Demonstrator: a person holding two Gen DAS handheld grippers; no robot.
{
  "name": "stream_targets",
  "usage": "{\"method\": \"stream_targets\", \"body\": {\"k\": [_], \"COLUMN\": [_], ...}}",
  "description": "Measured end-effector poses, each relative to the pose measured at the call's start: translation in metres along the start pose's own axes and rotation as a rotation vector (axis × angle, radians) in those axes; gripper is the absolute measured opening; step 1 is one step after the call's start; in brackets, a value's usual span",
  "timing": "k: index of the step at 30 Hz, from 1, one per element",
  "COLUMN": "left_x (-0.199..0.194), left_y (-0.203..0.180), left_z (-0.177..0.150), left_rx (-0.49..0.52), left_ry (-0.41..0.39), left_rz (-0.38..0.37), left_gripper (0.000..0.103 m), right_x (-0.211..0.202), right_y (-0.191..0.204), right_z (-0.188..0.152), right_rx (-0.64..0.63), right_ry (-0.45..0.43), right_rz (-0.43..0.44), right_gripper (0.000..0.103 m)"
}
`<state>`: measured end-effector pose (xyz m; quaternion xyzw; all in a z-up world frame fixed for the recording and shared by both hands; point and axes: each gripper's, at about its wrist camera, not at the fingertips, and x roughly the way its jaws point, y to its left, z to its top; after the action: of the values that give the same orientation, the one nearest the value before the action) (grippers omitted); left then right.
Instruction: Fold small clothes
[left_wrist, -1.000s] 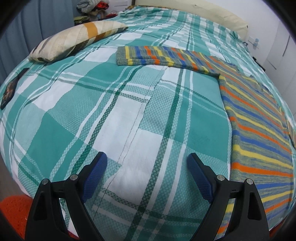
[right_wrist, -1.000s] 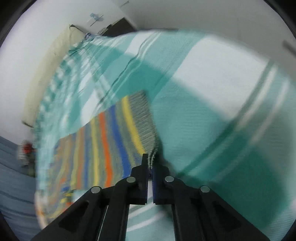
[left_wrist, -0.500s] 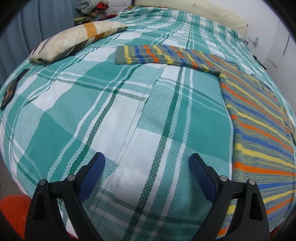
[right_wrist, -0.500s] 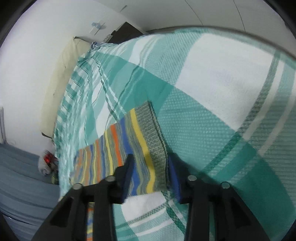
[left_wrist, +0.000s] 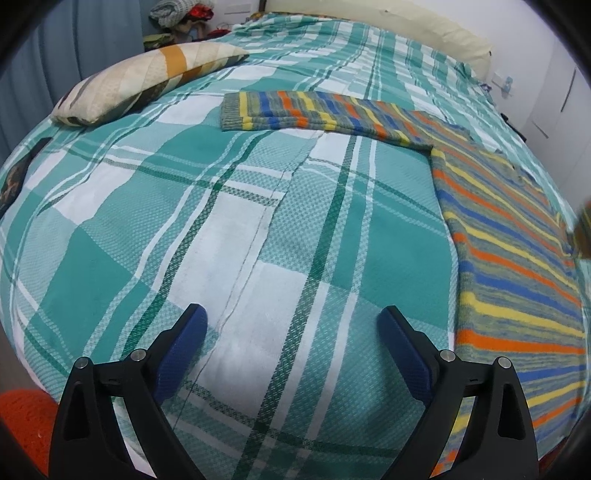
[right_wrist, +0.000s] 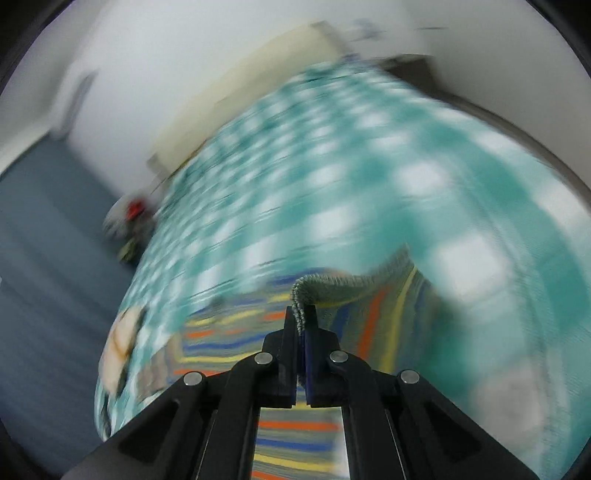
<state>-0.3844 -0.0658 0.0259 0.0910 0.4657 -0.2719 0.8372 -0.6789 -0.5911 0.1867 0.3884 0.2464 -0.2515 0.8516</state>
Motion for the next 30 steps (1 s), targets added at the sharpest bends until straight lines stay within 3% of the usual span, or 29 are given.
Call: {"method": "stream_targets", "body": {"k": [4, 7, 10, 13, 17, 22, 25, 26, 27, 28, 30], "left_x": [-0.001, -0.001, -0.001, -0.001, 0.001, 0.003, 0.005, 0.005, 0.005, 0.004, 0.004], "left_y": [0.002, 0.003, 0.0, -0.002, -0.004, -0.008, -0.011, -0.012, -0.012, -0.012, -0.012], "left_z": [0.0, 0.001, 0.0, 0.0, 0.001, -0.001, -0.004, -0.005, -0.006, -0.006, -0.006], "left_rx": [-0.006, -0.009, 0.007, 0.024, 0.024, 0.035, 0.056, 0.064, 0.069, 0.072, 0.073], "left_ry": [0.004, 0.004, 0.001, -0.001, -0.002, -0.009, -0.011, -0.011, -0.011, -0.01, -0.007], "left_rz": [-0.015, -0.015, -0.001, 0.002, 0.005, 0.032, 0.048, 0.051, 0.051, 0.051, 0.046], "left_gripper": [0.095, 0.095, 0.095, 0.095, 0.095, 0.097, 0.098, 0.098, 0.099, 0.099, 0.099], "right_x": [0.073, 0.118, 0.154, 0.137, 0.097, 0.097, 0.117, 0.12, 0.116, 0.11, 0.089], "right_y": [0.081, 0.102, 0.106, 0.09, 0.037, -0.008, -0.034, -0.043, -0.048, -0.051, -0.05], "right_z": [-0.009, -0.031, -0.044, -0.04, -0.02, -0.04, -0.072, -0.08, -0.083, -0.083, -0.083], "right_rx": [-0.11, -0.099, -0.072, -0.056, -0.012, 0.023, 0.021, 0.016, 0.01, 0.011, -0.013], "right_ry": [0.095, 0.195, 0.294, 0.243, 0.186, 0.308, 0.415, 0.419, 0.389, 0.356, 0.286], "right_rz": [0.077, 0.183, 0.206, 0.218, 0.12, 0.077, -0.085, -0.148, -0.175, -0.192, -0.279], "right_gripper": [0.003, 0.006, 0.05, 0.05, 0.05, 0.05, 0.042, 0.019, 0.012, 0.011, 0.022]}}
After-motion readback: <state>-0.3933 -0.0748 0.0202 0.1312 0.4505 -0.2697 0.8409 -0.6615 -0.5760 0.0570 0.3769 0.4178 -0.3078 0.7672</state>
